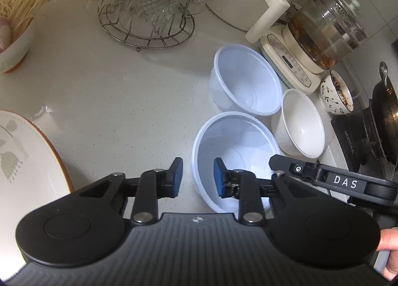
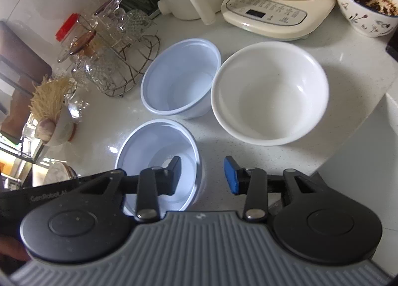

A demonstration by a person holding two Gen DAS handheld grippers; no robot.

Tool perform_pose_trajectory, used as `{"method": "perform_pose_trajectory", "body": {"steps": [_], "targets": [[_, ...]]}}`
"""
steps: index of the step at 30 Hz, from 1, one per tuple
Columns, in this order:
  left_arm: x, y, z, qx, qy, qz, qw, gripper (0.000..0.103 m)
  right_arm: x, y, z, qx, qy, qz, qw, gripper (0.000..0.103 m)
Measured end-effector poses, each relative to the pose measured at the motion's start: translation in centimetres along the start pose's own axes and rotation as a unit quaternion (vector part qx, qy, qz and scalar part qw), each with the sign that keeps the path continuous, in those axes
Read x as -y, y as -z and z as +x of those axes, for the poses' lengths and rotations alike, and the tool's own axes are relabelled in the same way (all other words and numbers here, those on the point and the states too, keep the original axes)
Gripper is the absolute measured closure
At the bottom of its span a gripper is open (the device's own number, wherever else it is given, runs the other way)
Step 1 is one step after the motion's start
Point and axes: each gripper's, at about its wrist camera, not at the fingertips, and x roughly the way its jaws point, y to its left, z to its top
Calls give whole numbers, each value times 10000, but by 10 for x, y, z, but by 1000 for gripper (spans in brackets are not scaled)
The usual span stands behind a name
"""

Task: Organize plates and bowls
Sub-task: 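Move both grippers to the light-blue plastic bowl and close on its rim, then lift the plastic bowl with both grippers and carry it toward the plate stack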

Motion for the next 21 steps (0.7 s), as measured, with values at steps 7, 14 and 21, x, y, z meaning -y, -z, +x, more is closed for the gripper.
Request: {"method": "perform_pose_trajectory", "body": {"steps": [7, 14, 21], "targets": [[-2, -2, 5, -10, 11, -61, 10000, 94, -2, -3, 9, -140, 12, -105, 9998, 87], [5, -6, 0, 16, -102, 92, 9999, 95, -5, -9, 7, -171, -109, -182, 9996, 92], [-2, -10, -23, 244, -185, -53, 9995, 95, -24, -17, 1, -69, -350, -431, 9984, 92]]}}
